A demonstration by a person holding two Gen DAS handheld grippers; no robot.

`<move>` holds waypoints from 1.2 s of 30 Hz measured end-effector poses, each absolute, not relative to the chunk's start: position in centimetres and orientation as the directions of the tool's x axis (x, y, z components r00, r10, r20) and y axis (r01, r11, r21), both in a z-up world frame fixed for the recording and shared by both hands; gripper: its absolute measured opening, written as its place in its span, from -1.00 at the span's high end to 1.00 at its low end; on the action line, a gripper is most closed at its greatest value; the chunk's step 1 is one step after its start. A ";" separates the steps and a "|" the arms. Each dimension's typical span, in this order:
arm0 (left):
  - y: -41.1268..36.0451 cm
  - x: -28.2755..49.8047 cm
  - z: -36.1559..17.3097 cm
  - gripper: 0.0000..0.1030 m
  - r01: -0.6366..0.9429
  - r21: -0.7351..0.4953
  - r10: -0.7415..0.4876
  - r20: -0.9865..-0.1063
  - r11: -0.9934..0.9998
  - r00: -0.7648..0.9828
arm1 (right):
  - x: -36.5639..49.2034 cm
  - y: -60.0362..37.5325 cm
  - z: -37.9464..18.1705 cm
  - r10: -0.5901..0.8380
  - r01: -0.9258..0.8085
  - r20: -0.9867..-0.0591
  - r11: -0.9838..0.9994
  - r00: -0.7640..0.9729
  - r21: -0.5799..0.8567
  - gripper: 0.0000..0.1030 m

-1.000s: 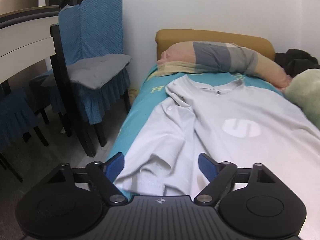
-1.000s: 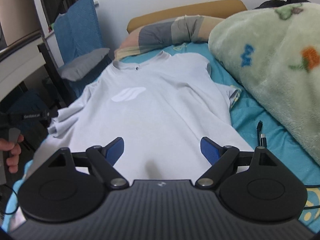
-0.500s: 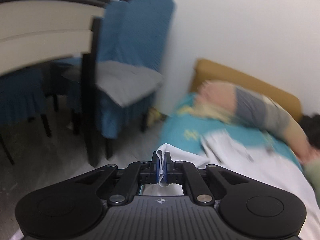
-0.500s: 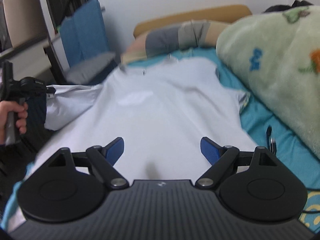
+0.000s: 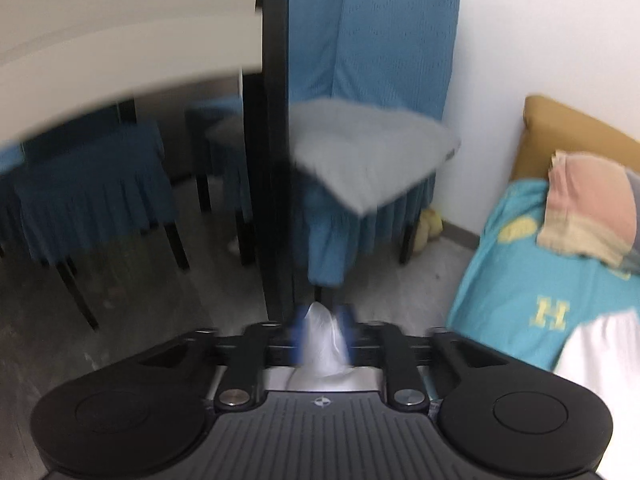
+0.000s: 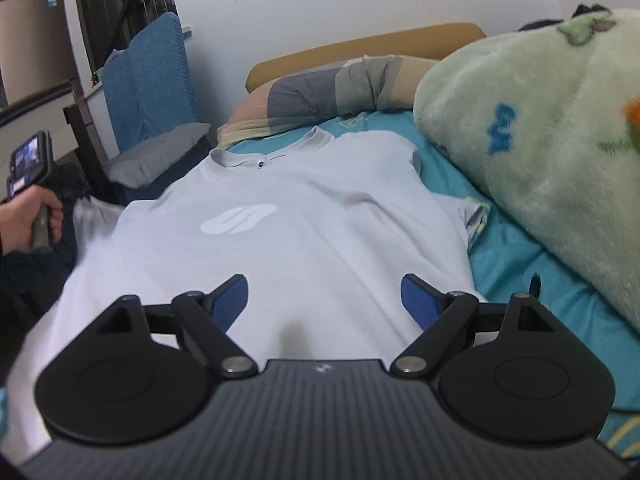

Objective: Fold clothes

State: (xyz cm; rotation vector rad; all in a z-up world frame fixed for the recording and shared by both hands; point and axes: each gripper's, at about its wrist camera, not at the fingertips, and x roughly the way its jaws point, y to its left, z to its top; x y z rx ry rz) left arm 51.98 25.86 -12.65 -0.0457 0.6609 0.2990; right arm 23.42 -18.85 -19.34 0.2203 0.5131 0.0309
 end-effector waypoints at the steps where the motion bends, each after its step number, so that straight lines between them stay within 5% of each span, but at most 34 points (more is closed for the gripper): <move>1: 25.5 51.8 -13.2 0.01 -0.275 0.058 0.250 -0.622 0.960 0.742 | 23.6 -18.8 -19.4 0.077 0.028 -0.481 0.978 0.873 0.207 -0.65; 5: 23.8 50.4 -15.1 -0.38 -0.217 0.074 0.211 -0.663 0.973 0.718 | 23.8 -19.2 -19.4 0.070 0.032 -0.468 0.978 0.881 0.207 -0.65; 11: 17.3 39.4 -10.6 -0.58 -0.065 0.009 0.055 -0.659 0.998 0.750 | 23.3 -19.7 -18.7 0.066 0.037 -0.447 0.976 0.892 0.217 -0.65; 24: 5.6 19.1 -3.9 -0.64 0.084 -0.122 -0.145 -0.686 0.989 0.713 | 19.7 -22.0 -16.0 0.052 0.056 -0.419 0.969 0.907 0.240 -0.65; 31: 4.4 15.2 -4.9 -0.67 0.131 -0.198 -0.232 -0.669 0.971 0.707 | 19.9 -24.2 -17.1 0.112 0.089 -0.476 0.921 0.873 0.380 -0.65; 36: 5.0 16.3 -5.9 -0.67 0.151 -0.220 -0.262 -0.673 0.964 0.692 | 21.9 -25.0 -17.3 0.102 0.081 -0.473 0.933 0.875 0.352 -0.64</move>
